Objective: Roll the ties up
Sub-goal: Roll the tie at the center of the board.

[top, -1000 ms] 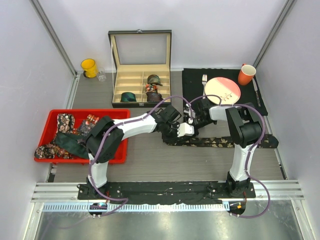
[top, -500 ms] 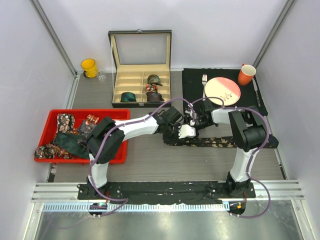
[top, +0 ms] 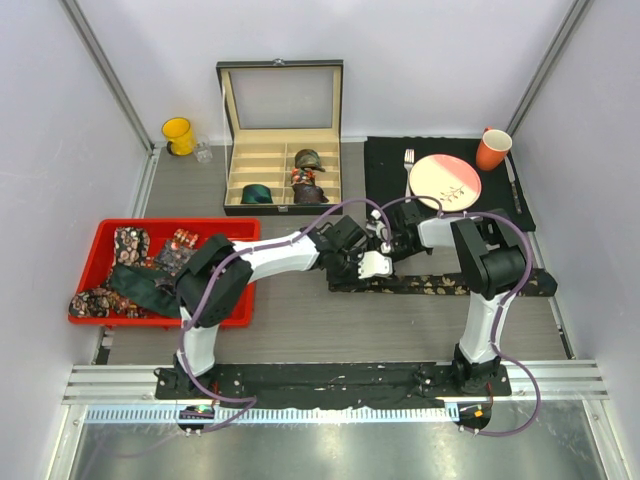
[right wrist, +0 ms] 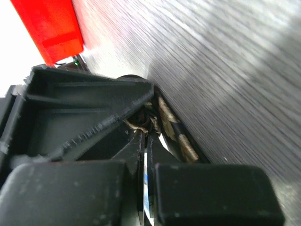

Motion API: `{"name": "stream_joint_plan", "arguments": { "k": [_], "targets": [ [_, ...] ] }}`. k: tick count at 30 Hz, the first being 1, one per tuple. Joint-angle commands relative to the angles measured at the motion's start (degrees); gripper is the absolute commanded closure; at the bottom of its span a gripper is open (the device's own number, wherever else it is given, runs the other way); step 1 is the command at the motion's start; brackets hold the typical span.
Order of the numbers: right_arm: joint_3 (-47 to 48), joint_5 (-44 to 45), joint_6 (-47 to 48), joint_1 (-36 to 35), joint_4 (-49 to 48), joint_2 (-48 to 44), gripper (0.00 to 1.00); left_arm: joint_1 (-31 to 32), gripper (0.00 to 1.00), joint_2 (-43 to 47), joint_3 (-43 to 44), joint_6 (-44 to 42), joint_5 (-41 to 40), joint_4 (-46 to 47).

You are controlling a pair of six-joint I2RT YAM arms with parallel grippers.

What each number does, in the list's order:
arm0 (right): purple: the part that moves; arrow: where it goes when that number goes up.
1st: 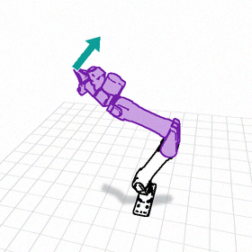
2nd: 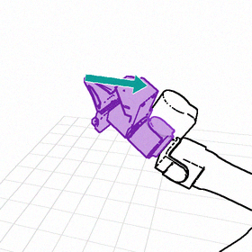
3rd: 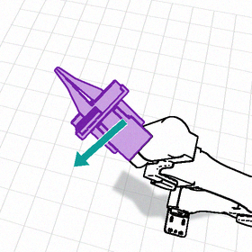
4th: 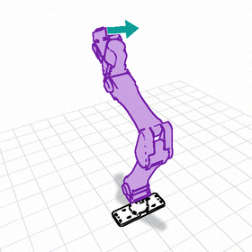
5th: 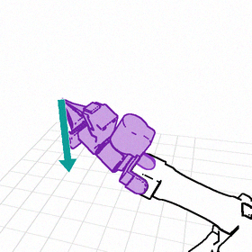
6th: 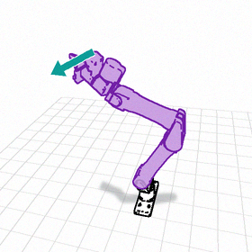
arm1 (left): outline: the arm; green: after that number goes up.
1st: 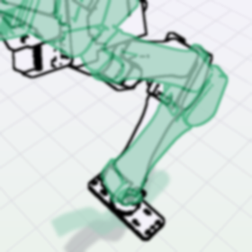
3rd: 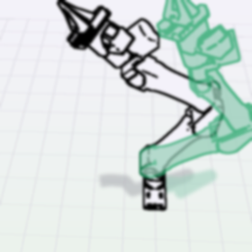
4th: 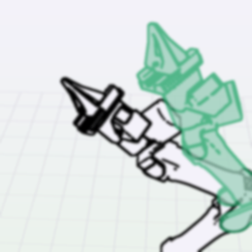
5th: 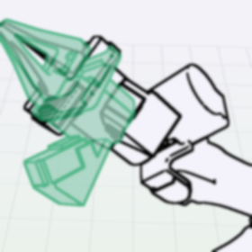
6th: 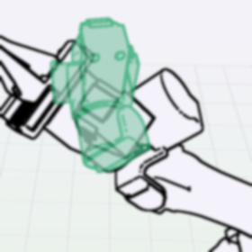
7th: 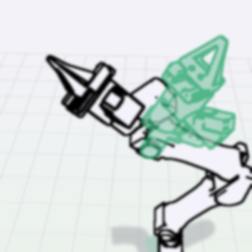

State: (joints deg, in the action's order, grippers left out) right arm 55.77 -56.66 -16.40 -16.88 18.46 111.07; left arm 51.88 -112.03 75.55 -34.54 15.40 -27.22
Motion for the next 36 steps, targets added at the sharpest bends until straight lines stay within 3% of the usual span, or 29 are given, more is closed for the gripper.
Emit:
{"name": "stream_joint_plan", "arguments": {
  "k": [1,9,11,13,16,19,21,22,23,24,25,28,36],
  "targets": [
    [0.1,6.9,7.0,0.7,6.1,1.5,0.99,-0.5,0.44,-3.3,-3.7,3.8,0.8,-1.2],
    [0.2,13.3,10.1,1.5,5.8,2.3,0.99,-7.3,0.28,6.5,-9.1,11.2,12.3,11.9],
    [0.6,13.4,10.2,1.6,5.7,2.5,0.99,-8.4,0.21,10.9,-12.3,12.0,15.4,16.0],
    [0.7,13.9,10.3,1.6,5.3,2.1,0.99,-9.1,0.11,15.1,-14.8,11.8,15.6,17.7],
    [0.4,14.0,10.8,1.7,4.7,1.8,0.99,-9.2,0.1,18.7,-18.6,14.1,14.0,22.3],
    [0.0,14.0,10.8,1.6,4.5,1.3,0.99,-9.3,0.0,22.6,-23.3,21.1,13.6,33.0],
    [-0.5,14.0,11.0,1.6,4.3,0.9,0.99,-9.3,0.0,20.0,-23.7,27.9,13.3,38.1],
    [-0.6,14.0,11.0,1.5,4.2,0.7,0.99,-9.4,0.0,18.4,-17.8,24.0,15.8,34.1],
    [-0.6,13.9,11.0,1.5,4.2,0.4,0.99,-9.4,0.01,15.7,-13.8,17.7,18.6,18.2],
    [-0.5,14.0,11.0,1.5,4.3,0.1,0.99,-9.5,0.0,11.2,-10.8,12.9,21.7,13.6],
    [-0.5,13.9,10.9,1.5,4.4,0.1,0.99,-9.5,0.01,9.7,-9.1,14.0,20.7,12.3],
    [-0.4,13.6,10.4,1.5,4.2,-0.2,0.99,-8.7,0.0,9.2,-11.9,11.5,18.7,21.4],
    [-0.5,13.0,9.2,1.4,4.0,-1.6,0.99,-5.4,0.01,4.5,-10.4,2.3,15.8,16.4]
  ]
}}
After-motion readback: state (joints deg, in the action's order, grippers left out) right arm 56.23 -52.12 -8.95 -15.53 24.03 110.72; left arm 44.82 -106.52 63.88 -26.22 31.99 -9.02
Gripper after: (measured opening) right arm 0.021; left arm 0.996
